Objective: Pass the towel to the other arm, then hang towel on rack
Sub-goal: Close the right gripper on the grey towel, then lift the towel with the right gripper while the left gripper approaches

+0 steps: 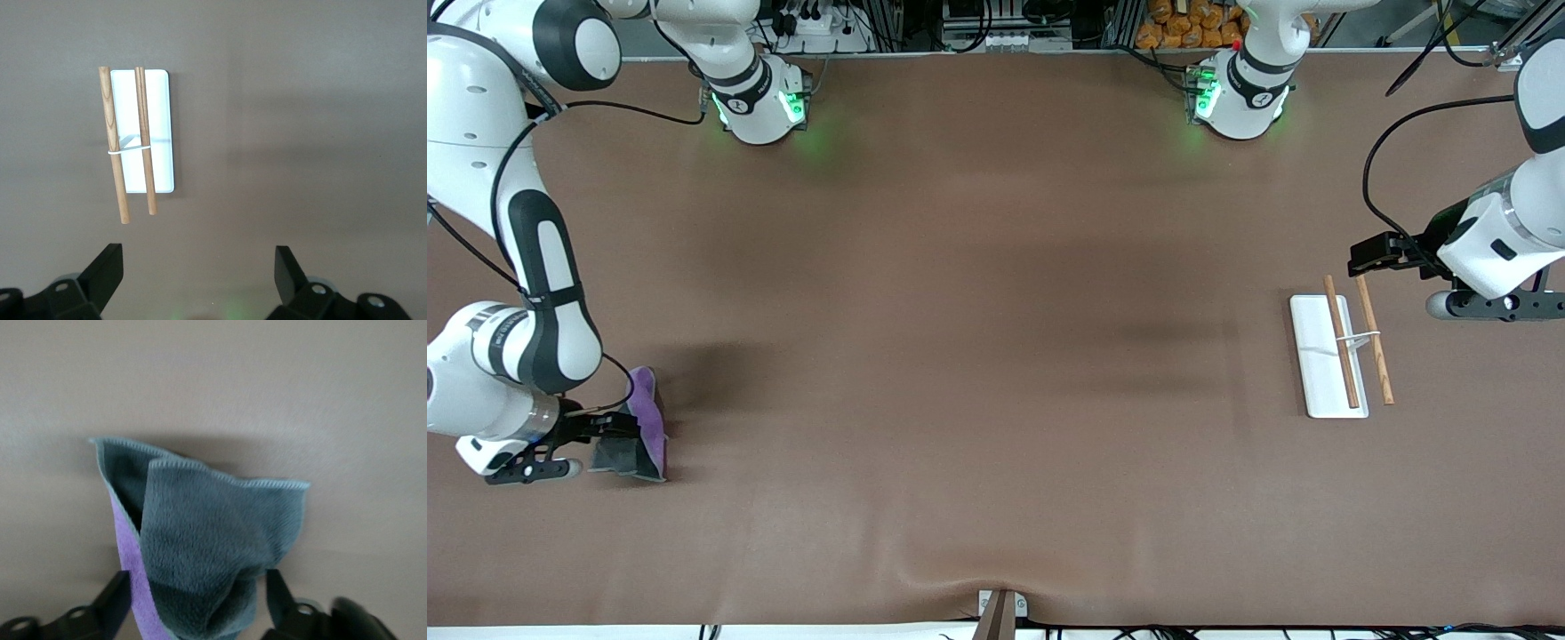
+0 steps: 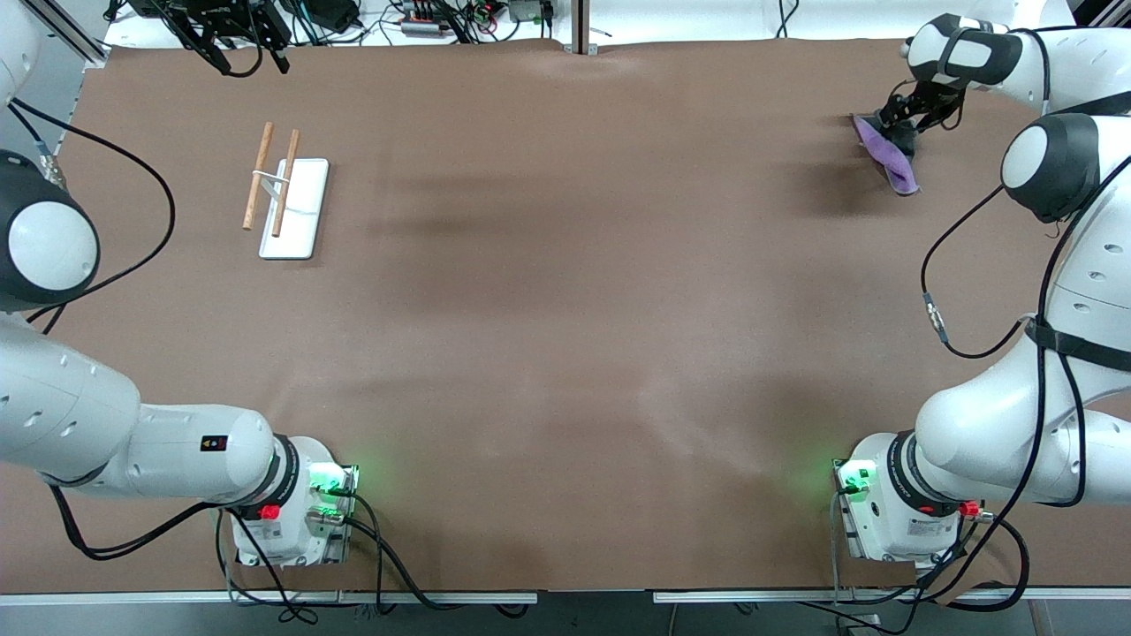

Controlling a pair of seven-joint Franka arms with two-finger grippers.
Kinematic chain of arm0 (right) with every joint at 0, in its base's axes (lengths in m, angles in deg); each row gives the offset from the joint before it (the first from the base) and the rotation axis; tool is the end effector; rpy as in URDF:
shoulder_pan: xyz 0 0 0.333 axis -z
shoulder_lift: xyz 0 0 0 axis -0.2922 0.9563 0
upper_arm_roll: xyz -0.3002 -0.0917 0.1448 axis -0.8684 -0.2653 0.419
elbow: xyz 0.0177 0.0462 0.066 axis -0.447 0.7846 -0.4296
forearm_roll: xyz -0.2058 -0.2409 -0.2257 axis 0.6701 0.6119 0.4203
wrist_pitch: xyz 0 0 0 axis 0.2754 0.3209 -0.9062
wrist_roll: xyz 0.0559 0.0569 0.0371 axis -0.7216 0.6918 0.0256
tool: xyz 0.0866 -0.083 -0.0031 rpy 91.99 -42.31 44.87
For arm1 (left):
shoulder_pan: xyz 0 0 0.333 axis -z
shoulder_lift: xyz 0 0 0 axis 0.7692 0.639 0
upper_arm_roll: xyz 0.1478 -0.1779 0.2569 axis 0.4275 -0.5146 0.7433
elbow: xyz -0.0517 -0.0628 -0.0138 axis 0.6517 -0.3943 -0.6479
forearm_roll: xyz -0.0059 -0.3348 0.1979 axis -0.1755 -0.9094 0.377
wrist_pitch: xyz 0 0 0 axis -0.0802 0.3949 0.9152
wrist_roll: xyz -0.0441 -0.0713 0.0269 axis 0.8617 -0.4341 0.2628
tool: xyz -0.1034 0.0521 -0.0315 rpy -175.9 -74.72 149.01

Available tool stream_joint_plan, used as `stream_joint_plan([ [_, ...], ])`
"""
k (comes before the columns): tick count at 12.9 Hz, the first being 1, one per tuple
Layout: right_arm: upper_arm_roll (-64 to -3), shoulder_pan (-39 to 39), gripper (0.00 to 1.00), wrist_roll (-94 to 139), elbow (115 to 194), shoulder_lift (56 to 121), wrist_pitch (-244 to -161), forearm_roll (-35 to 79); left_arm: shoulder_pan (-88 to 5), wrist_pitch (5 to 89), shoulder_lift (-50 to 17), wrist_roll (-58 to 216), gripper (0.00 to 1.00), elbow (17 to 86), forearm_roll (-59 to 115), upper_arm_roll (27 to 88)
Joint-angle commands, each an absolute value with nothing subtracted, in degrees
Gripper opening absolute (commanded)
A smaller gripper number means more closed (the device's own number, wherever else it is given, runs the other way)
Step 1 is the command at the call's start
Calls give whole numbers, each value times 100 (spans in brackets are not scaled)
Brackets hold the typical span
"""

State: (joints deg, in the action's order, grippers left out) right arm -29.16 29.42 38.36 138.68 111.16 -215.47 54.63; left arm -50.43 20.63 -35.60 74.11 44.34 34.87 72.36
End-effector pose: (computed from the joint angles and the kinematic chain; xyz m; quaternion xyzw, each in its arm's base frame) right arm 0.7197 -0.1655 0.2164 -0.9986 -0.0464 0.0009 0.0239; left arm 0.5785 -0.0333 0.5626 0.9974 -0.0127 -0.0689 0.0171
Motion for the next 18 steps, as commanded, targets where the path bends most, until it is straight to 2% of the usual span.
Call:
stream_joint_plan([
  [1,-2824,3061,0,3915,13967,11058,-21531,5248,-5081,2082,-3566,7486,100,4433,3423,7231],
  [7,-2824,2965,0,3959,13914,10979,-21522,5265,-5028,2188,-3487,7495,100,4460,3423,7222],
  [9,-2780,2825,0,3959,13853,10770,-21348,5274,-5046,2188,-3470,7495,100,4477,3423,7222],
  [14,-2771,1667,0,3942,13703,9873,-20907,5248,-5002,2197,-3426,7495,100,4460,3423,7222],
  [18,-2780,542,0,3933,13599,9608,-20951,5265,-5002,2249,-3417,7504,100,4469,3423,7222],
])
